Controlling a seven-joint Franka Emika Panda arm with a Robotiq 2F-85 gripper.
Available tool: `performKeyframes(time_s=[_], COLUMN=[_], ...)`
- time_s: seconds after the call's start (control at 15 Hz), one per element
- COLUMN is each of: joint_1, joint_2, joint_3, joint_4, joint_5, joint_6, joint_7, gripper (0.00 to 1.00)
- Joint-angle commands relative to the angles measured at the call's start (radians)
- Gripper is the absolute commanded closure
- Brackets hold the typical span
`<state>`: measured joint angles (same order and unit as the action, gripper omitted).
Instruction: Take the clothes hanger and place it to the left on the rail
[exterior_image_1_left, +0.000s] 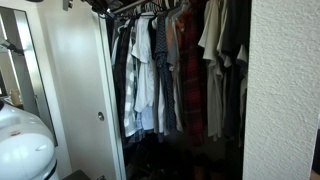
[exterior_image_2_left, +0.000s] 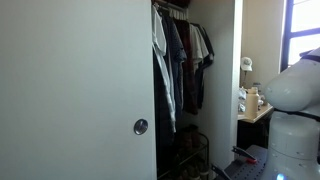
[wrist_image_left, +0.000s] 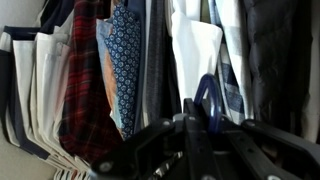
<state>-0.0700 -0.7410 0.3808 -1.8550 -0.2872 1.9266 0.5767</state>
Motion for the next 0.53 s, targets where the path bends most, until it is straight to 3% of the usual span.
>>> performKeyframes(time_s=[0.0, 0.47], joint_1=[0.001, 0.007], joint_2=[0.029, 0.106], joint_3=[-0.024, -0.08], joint_4=[0.007, 0.005], joint_5=[0.006, 0.012], joint_6=[0.034, 0.129], joint_7=[-0.026, -0.085], gripper=[0.97, 0.97])
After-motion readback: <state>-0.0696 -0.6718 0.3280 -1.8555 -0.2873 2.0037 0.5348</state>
